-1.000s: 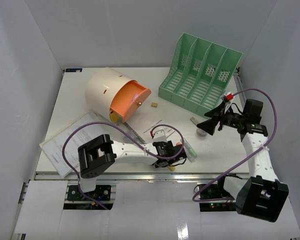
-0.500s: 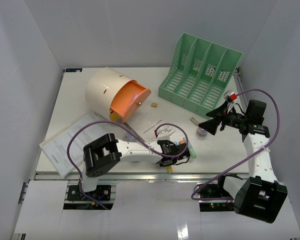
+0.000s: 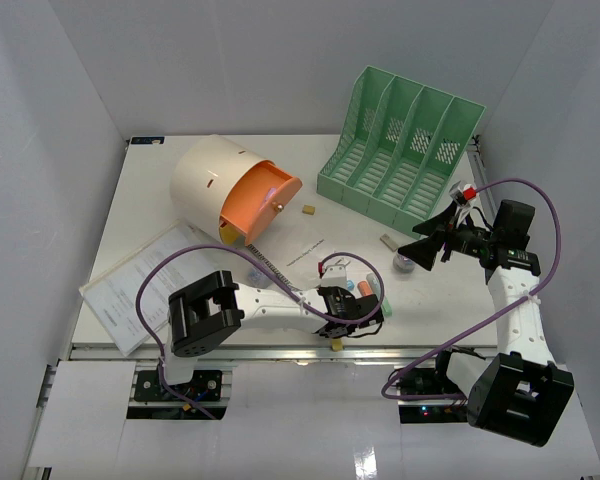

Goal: Organize the desk

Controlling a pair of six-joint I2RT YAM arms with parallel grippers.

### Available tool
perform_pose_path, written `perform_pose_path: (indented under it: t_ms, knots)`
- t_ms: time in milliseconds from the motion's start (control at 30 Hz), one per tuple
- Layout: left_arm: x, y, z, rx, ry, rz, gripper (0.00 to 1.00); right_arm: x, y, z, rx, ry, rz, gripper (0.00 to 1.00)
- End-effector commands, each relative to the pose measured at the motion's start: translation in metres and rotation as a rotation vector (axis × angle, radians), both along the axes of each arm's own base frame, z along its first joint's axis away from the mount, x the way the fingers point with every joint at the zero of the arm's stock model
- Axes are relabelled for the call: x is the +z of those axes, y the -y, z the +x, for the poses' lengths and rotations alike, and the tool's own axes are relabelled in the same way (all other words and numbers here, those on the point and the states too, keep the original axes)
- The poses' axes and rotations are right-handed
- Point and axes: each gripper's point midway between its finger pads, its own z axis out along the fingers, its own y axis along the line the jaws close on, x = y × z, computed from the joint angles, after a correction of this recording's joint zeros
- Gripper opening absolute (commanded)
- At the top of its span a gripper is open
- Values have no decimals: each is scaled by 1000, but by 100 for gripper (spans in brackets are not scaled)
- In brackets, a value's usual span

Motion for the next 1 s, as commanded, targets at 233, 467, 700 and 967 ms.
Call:
perform_pose_path:
  t_ms: [233, 467, 700, 967]
  knots:
    - [56, -33, 3, -264, 118, 103, 0, -4, -1, -4, 13, -16, 21, 99]
    - [122, -37, 35, -313, 271, 4, 0, -6, -1, -3, 12, -18, 20, 99]
    - [223, -51, 91, -403, 499, -136, 0, -6, -1, -4, 21, -16, 23, 99]
    - [335, -104, 162, -366, 826, -90, 0, -8, -2, -5, 32, -19, 28, 99]
